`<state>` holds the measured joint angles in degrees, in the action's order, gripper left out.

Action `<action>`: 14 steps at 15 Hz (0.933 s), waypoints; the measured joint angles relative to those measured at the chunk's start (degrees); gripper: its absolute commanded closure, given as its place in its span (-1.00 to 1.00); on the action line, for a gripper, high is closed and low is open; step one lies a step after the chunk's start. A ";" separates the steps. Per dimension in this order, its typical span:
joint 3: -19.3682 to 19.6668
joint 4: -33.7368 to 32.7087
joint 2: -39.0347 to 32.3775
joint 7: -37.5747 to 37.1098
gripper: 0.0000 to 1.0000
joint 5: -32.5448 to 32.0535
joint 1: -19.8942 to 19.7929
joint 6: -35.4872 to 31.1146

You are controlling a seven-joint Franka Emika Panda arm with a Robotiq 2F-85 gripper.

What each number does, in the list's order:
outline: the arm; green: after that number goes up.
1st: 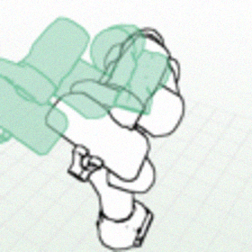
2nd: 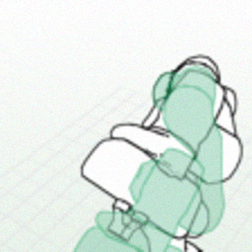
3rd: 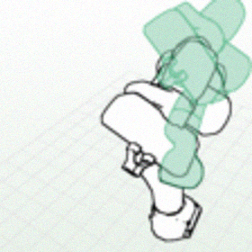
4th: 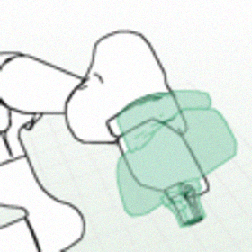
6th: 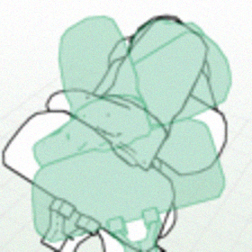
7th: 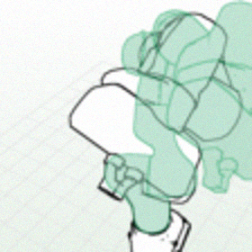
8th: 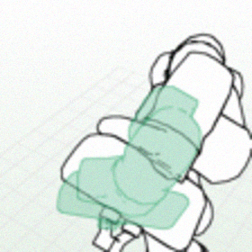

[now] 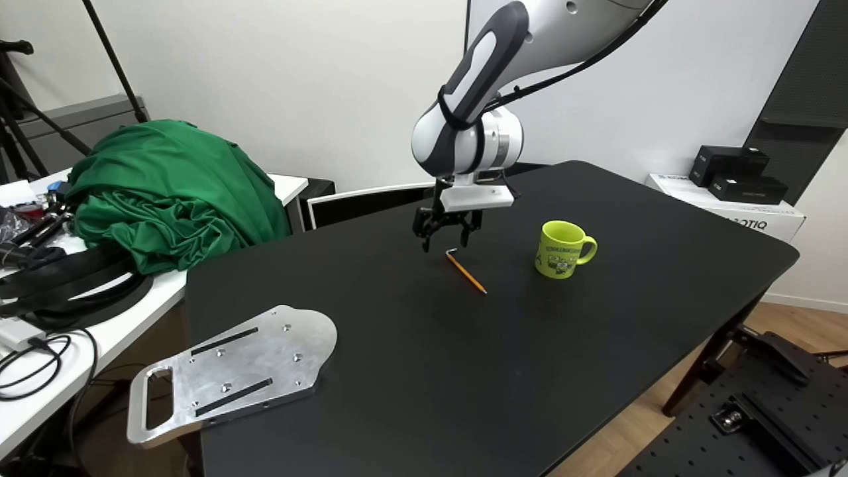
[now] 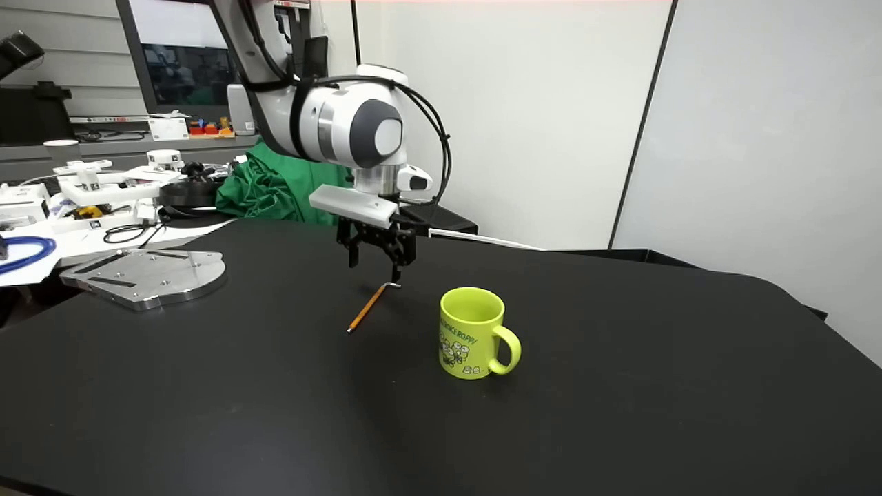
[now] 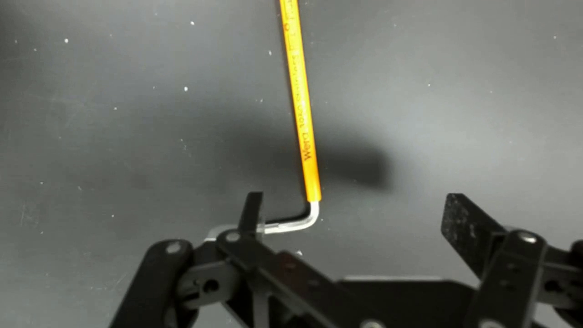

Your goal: Pick the object from the table and put it in the cup

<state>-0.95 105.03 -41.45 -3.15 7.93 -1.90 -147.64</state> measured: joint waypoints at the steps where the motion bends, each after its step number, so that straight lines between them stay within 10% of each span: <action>1: 0.00 -0.05 -0.45 0.00 -1.00 0.00 0.00 -0.18; 4: 0.00 -0.23 -1.56 -0.02 -1.00 0.00 0.01 -0.33; 5: 0.00 -0.35 -1.93 -0.03 -0.50 0.00 0.01 -0.34; 14: 0.17 -1.49 -3.03 -0.14 0.60 0.04 0.06 -0.50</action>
<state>-0.78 103.54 -44.48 -3.29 7.97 -1.84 -148.15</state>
